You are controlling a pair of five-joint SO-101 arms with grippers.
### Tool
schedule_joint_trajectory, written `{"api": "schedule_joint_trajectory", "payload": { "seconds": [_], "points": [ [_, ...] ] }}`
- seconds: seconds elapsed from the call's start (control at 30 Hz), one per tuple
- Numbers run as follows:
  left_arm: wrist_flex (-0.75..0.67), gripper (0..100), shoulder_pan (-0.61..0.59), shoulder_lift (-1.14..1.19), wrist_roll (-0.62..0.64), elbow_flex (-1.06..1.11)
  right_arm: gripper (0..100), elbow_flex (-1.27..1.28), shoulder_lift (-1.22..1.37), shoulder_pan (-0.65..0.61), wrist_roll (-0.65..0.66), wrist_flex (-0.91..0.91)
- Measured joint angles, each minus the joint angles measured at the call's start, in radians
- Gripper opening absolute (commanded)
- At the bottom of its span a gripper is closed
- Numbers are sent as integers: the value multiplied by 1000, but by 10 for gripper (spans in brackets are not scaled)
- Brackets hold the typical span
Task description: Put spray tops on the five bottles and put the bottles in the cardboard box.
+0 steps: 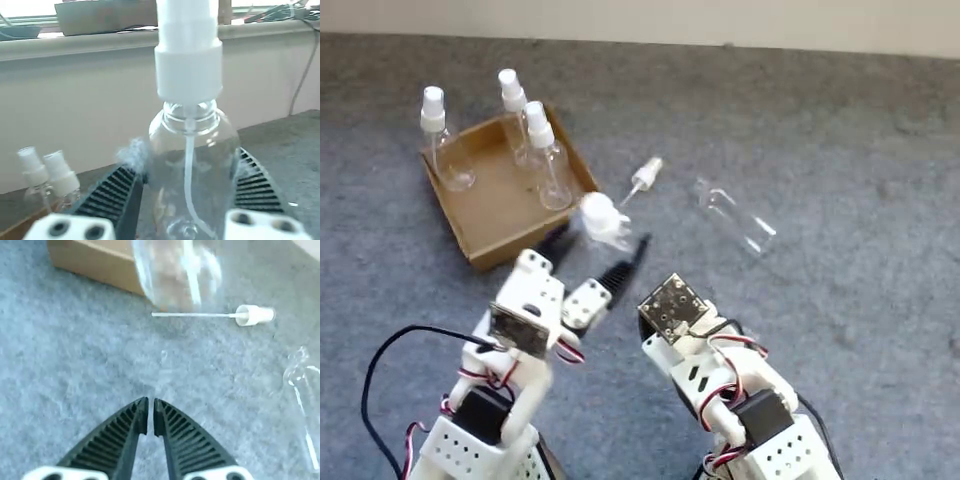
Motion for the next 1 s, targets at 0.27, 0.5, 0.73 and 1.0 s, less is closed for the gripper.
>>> {"api": "schedule_joint_trajectory", "payload": {
  "seconds": [0.27, 0.5, 0.73, 1.0],
  "points": [
    [0, 133, -290, 0, 0, -15, 26, 2, 0, 2, 0, 0],
    [155, 133, -420, 0, 0, -221, 27, 11, 0, 2, 0, 0],
    [180, 133, -485, 52, 0, -388, 27, 11, 0, 2, 0, 0],
    [180, 133, -516, 431, 0, -545, 27, 110, 0, 8, 0, -189]
  ]
}}
